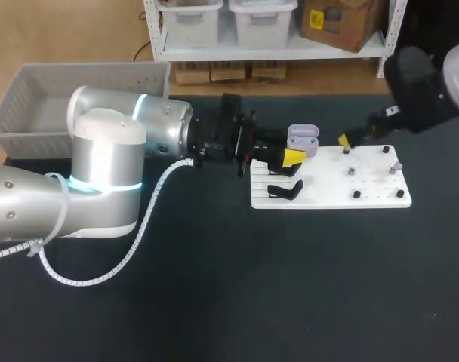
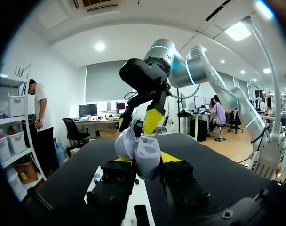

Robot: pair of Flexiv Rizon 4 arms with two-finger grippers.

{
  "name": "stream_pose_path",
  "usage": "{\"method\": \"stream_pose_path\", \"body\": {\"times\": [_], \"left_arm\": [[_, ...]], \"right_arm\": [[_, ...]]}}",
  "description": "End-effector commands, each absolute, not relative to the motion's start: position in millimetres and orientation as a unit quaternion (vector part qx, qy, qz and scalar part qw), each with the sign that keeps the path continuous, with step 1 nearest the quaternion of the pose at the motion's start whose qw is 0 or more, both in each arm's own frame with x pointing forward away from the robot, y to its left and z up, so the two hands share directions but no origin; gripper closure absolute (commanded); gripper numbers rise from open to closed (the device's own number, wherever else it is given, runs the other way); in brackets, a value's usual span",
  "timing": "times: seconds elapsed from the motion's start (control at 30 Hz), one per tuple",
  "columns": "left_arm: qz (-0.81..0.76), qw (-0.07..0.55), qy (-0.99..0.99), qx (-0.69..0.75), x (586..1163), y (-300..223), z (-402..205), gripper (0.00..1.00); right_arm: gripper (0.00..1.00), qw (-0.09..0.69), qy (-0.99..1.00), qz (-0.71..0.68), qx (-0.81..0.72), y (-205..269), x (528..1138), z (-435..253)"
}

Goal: Pick up each earbud case from the left stands, insert the matching earbuds, close the lid, and place the case in the box.

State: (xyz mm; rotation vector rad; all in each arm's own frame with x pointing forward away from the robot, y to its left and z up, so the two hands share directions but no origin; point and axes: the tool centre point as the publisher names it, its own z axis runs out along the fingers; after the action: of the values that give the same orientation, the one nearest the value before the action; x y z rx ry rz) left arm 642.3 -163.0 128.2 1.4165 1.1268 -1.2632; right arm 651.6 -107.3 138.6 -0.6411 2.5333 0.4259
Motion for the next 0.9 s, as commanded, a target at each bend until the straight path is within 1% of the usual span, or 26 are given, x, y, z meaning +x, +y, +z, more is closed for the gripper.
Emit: {"method": "stream_pose_path", "body": {"times": [0.03,0.33,0.7,0.9], "left_arm": [[-0.510,0.453,0.456,0.572,641.0,-162.9,127.8,1.00],[-0.510,0.453,0.456,0.572,641.0,-162.9,127.8,1.00],[-0.510,0.453,0.456,0.572,641.0,-162.9,127.8,1.00],[-0.510,0.453,0.456,0.572,641.0,-162.9,127.8,1.00]], "right_arm": [[0.00,0.250,0.948,0.013,-0.197,-119.1,651.5,137.0],[0.00,0.191,0.956,-0.010,-0.221,-151.1,655.9,104.4],[0.00,0.153,0.967,0.021,-0.201,-175.9,664.5,75.7],[0.00,0.135,0.971,0.035,-0.192,-181.3,669.2,61.9]]}}
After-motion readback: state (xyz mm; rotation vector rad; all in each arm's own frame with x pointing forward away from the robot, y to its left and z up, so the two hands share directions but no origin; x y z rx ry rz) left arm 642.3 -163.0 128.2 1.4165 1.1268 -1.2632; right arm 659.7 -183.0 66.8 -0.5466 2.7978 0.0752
